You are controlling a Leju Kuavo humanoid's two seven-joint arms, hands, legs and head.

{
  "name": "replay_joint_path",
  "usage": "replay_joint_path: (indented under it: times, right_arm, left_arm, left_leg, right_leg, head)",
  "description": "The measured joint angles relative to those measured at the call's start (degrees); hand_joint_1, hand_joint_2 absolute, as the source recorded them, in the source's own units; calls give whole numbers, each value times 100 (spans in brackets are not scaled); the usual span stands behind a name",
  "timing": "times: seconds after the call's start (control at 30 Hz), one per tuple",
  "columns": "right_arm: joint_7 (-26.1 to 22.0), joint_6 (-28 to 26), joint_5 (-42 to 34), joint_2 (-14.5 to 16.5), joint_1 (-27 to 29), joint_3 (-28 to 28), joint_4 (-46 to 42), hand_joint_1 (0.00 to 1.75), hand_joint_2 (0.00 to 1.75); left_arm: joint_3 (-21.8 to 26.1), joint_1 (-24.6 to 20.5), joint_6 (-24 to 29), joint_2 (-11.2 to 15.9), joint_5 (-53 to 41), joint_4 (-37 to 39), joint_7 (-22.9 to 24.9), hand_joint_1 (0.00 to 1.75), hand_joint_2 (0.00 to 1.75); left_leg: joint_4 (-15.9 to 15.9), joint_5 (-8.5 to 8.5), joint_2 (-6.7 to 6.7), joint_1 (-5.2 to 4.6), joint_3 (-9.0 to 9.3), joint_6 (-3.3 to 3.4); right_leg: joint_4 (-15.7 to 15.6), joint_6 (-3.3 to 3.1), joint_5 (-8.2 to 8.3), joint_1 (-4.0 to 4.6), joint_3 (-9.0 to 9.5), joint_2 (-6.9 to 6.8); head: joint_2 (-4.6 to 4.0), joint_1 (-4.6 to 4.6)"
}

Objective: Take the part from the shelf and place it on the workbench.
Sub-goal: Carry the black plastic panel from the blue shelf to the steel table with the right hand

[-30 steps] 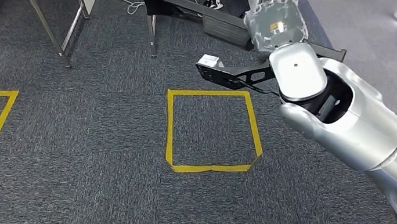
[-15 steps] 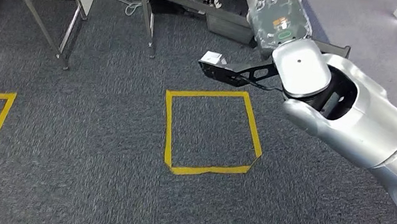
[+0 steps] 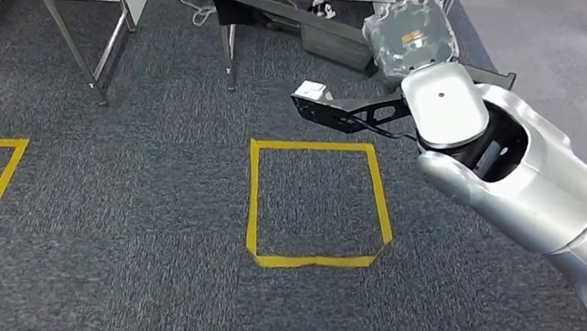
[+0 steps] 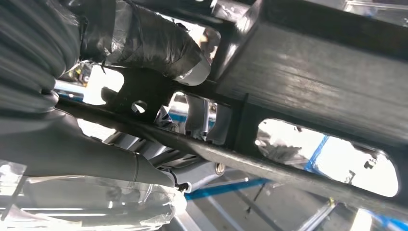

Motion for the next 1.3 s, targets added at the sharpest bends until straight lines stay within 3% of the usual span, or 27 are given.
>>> replay_joint_path:
  times: [0.1, 0.17, 0.23, 0.27, 0.3, 0.37, 0.43, 0.53, 0.6, 0.63, 0.7, 0.77, 0.8, 0.9, 0.97, 1.03, 1.07, 1.13, 1.23, 1.3]
  right_arm:
    - [0, 0, -1, -3, -9, 1, 1, 175, 175]
    - [0, 0, 0, -1, -19, 1, 1, 175, 175]
    - [0, 1, -2, -1, -18, 7, 1, 175, 175]
    - [0, 2, -4, -1, -16, 15, 1, 175, 175]
    - [0, 2, -6, -2, -15, 22, 1, 175, 175]
    - [0, 2, -9, -2, -18, 32, 1, 175, 175]
    - [0, 3, -11, -5, -39, 34, 1, 175, 175]
    - [0, 5, -18, -13, -52, 39, 1, 175, 175]
    - [1, 10, -22, -26, -57, 42, 4, 175, 175]
    - [1, 14, -23, -33, -69, 42, 7, 175, 175]
    - [1, 20, -24, -42, -82, 43, 9, 175, 175]
    - [1, 28, -27, -45, -61, 51, 10, 175, 175]
    - [1, 32, -29, -47, -52, 57, 12, 175, 175]
    - [2, 31, -29, -60, -52, 71, 16, 175, 175]
    - [2, 24, -31, -73, -51, 81, 17, 175, 175]
    - [2, 20, -35, -78, -35, 89, 15, 175, 175]
    - [2, 20, -37, -80, -29, 89, 14, 175, 175]
    - [2, 24, -36, -89, -47, 90, 18, 175, 175]
    - [3, 42, -37, -91, -64, 91, 16, 175, 175]
    - [5, 73, -40, -91, -65, 92, 16, 175, 175]
  left_arm:
    - [-1, 4, -7, -16, -6, 0, -13, 0, 0]
    - [-2, 0, -7, -24, -15, 0, -18, 0, 0]
    - [-2, -1, -7, -25, -28, 0, -19, 0, 0]
    - [-2, 3, -8, -27, -33, 0, -18, 0, 0]
    - [-2, 9, -8, -29, -39, 0, -18, 0, 0]
    - [-2, 18, -9, -28, -44, 0, -15, 0, 0]
    - [-2, 12, -7, -8, -45, 1, -7, 0, 0]
    - [-4, -13, -10, 17, -52, 2, -5, 0, 0]
    - [-5, -8, -25, 24, -65, 2, -15, 0, 0]
    - [-5, -5, -34, 25, -69, 2, -19, 0, 0]
    - [-7, -6, -52, 23, -76, 2, -23, 0, 0]
    - [-8, -8, -61, 21, -80, 2, -25, 0, 0]
    - [-8, -3, -64, 19, -80, 2, -25, 0, 0]
    - [-9, 11, -68, 15, -86, 3, -28, 0, 0]
    - [-13, -1, -67, 24, -94, 4, -34, 0, 0]
    - [-21, -6, -68, 25, -98, 3, -44, 0, 0]
    - [-24, -5, -68, 20, -99, 3, -47, 0, 0]
    - [-29, -6, -65, 16, -103, 2, -49, 0, 0]
    - [-44, -19, -60, 14, -103, 2, -33, 0, 0]
    - [-50, -11, -61, 13, -102, 2, -22, 0, 0]
  left_leg:
    - [149, -114, 16, 25, -57, -73]
    - [711, -352, 35, 52, -340, -142]
    - [1400, -537, 42, 73, -764, -181]
    - [1544, -498, 43, 76, -899, -184]
    - [1463, -341, 44, 77, -929, -173]
    - [748, 149, 43, 49, -692, -92]
    - [97, 379, 50, -6, -381, 21]
    - [-212, 329, 65, -82, -177, 141]
    - [-337, 322, 76, -76, -13, 192]
    - [-371, 313, 80, -66, 64, 214]
    - [-376, 259, 88, -57, 131, 249]
    - [-352, 182, 76, -50, 187, 243]
    - [-326, 133, 64, -39, 227, 223]
    - [-172, -75, 31, 9, 332, 118]
    - [-56, -178, 22, 14, 277, 41]
    - [-7, -233, 20, 14, 228, -14]
    - [40, -252, 26, 19, 225, -35]
    - [384, -286, 41, 39, 51, -80]
    - [1372, -550, 51, 64, -623, -151]
    - [1514, -623, 49, 60, -894, -120]
  right_leg:
    - [-23, -100, -26, -15, 45, 0]
    - [-45, -148, -57, -23, 110, -2]
    - [-50, -164, -104, -19, 169, -1]
    - [-50, -164, -134, -16, 203, 0]
    - [-50, -160, -167, -12, 246, 3]
    - [-61, -144, -242, -7, 353, 14]
    - [-100, -99, -297, -15, 436, 23]
    - [-118, 2, -239, -53, 512, 20]
    - [29, 35, -272, -59, 498, 4]
    - [218, 38, -370, -59, 409, 0]
    - [840, 54, -650, -47, 38, -1]
    - [1294, 84, -762, -45, -332, -4]
    - [1241, 103, -646, -50, -385, -7]
    - [343, 158, -21, -64, -151, -9]
    - [71, 82, 38, -42, -87, 14]
    - [62, -55, -27, -23, -87, 36]
    - [52, -94, -29, -25, -70, 45]
    - [38, -149, -74, -31, 21, 48]
    - [4, -171, -187, -19, 188, 48]
    - [-7, -172, -292, 10, 339, 48]
  head:
    - [0, -14]
    - [0, -38]
    - [0, -45]
    - [0, -45]
    - [0, -46]
    - [0, -44]
    - [0, -40]
    - [0, -49]
    - [0, -40]
    - [0, -33]
    - [0, -23]
    - [0, -22]
    - [0, -21]
    - [0, -12]
    - [1, -16]
    - [1, -36]
    - [0, -51]
    - [0, -49]
    - [0, -60]
    - [0, -60]
